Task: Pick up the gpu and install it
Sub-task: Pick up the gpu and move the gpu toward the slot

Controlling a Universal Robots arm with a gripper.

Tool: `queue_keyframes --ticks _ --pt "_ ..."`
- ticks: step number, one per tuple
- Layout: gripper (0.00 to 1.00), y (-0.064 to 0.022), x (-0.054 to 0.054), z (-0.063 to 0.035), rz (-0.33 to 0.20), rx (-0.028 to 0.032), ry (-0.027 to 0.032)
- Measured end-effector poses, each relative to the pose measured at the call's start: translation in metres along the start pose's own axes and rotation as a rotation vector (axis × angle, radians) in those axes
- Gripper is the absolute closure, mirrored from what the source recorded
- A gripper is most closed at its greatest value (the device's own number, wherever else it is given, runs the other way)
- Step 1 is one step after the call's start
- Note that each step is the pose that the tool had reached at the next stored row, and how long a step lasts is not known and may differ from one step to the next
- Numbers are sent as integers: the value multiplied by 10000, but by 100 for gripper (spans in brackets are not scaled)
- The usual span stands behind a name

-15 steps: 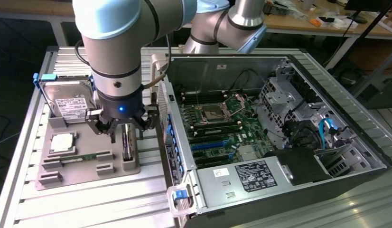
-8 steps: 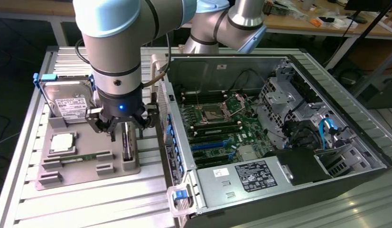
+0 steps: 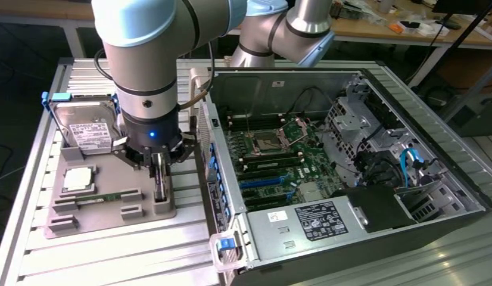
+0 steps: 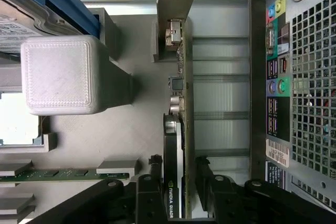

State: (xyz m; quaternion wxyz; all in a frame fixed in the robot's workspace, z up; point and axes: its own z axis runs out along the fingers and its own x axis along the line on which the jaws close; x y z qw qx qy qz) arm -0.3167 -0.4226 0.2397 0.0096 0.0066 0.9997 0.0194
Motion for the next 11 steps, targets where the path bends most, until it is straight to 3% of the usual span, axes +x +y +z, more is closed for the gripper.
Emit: queue_keyframes --ticks 2,11 --pt "72 0 0 0 0 0 1" --pt "73 1 -1 -26 0 -1 -1"
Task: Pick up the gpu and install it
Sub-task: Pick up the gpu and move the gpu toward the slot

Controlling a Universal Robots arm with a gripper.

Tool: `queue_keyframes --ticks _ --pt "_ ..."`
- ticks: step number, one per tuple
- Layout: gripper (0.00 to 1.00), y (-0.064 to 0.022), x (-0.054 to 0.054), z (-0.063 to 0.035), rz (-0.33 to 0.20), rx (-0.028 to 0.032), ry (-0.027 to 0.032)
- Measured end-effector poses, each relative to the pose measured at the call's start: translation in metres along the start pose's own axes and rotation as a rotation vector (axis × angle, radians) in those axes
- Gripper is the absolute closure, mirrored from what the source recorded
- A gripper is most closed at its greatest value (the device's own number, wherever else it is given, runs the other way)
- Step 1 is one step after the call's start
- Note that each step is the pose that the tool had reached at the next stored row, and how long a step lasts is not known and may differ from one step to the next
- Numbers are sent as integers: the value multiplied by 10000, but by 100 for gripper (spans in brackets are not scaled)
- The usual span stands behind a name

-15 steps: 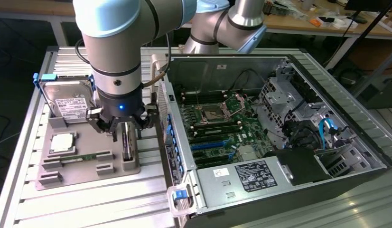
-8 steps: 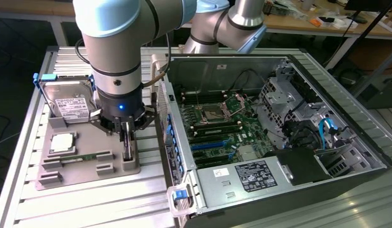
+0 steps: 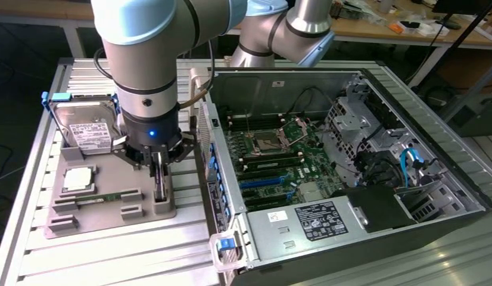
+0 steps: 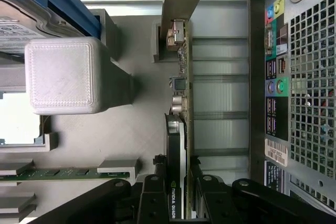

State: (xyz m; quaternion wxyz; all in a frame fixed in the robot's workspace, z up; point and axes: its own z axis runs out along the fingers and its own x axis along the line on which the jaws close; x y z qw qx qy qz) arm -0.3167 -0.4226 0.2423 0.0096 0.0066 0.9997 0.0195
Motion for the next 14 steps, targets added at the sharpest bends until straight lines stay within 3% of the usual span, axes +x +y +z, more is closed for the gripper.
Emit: queue_keyframes --ticks 9,14 --pt "73 0 0 -7 0 0 0" --pt "73 4 -2 -94 0 0 0"
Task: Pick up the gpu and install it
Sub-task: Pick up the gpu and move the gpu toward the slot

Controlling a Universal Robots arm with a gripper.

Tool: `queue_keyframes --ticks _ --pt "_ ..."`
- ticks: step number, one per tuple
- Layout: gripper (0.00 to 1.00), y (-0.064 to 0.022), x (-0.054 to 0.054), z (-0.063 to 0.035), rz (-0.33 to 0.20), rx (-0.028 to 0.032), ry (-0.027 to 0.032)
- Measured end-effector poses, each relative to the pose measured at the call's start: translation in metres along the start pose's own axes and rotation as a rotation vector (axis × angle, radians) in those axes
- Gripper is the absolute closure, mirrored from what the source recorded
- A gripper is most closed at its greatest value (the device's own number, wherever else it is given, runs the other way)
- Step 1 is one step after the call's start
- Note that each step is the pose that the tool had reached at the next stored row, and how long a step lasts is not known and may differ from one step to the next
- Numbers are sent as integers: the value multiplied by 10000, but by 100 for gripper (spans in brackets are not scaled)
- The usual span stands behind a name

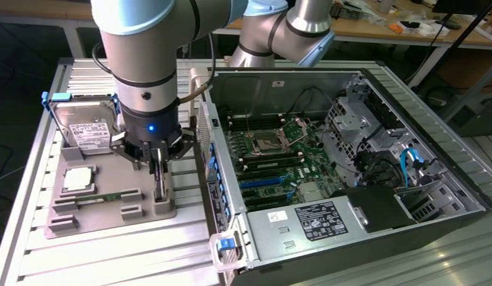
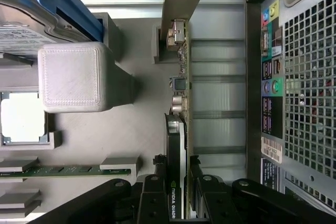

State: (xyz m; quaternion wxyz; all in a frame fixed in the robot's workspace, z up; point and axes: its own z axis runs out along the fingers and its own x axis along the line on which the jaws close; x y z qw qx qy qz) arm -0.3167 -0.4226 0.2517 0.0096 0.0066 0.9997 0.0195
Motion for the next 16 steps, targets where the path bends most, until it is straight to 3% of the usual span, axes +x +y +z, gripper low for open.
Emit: queue_keyframes --ticks 11,16 --pt "73 9 -4 -199 -1 23 -2" --pt "73 15 -7 -355 -2 64 -1"
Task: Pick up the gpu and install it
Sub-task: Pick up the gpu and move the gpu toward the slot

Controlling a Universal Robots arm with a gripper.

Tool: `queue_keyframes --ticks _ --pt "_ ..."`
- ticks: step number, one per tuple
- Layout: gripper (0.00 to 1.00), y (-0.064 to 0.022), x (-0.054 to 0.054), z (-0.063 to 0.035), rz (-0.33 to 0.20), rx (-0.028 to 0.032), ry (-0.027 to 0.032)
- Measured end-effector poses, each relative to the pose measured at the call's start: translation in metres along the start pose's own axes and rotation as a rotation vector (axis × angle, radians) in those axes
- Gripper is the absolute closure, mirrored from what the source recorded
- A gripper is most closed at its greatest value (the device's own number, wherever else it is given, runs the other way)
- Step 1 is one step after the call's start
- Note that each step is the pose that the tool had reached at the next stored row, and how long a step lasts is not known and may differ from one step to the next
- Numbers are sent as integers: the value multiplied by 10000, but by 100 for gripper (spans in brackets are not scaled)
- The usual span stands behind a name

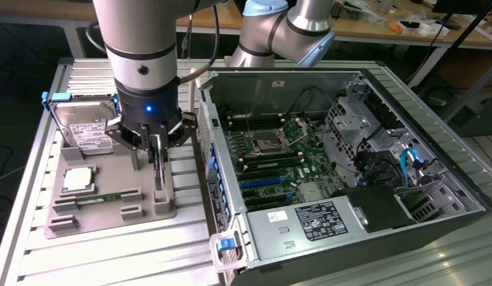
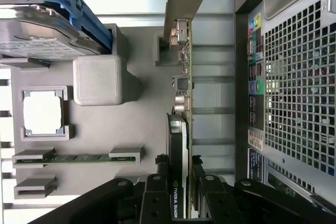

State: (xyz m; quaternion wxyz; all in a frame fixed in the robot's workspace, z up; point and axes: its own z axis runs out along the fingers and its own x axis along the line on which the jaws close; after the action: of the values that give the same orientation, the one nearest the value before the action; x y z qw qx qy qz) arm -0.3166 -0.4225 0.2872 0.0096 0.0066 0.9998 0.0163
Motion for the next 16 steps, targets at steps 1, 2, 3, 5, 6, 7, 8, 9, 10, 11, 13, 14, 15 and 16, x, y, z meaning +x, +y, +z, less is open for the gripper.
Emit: queue_keyframes --ticks 1,2,3,5,6,7,8,9,10,11,13,14,15,16 --pt "73 1 0 -20 0 8 0" --pt "73 2 -1 -46 0 17 -1" --pt "73 3 -3 -89 -1 32 -2" --pt "73 7 -8 -185 0 53 -2" --pt "73 8 -10 -209 1 56 -2" --pt "73 9 -13 -246 0 65 -2" --pt "73 9 -16 -273 -1 74 -1" --pt "73 11 -18 -306 -1 86 -2" --pt "73 12 -21 -331 -1 95 -3" --pt "73 13 -24 -356 -2 103 -3" --pt "73 15 -33 -433 -2 124 -2" --pt "73 17 -38 -491 -3 142 -2" --pt "73 18 -41 -534 -3 155 -2" --pt "73 19 -43 -564 -3 162 -3"
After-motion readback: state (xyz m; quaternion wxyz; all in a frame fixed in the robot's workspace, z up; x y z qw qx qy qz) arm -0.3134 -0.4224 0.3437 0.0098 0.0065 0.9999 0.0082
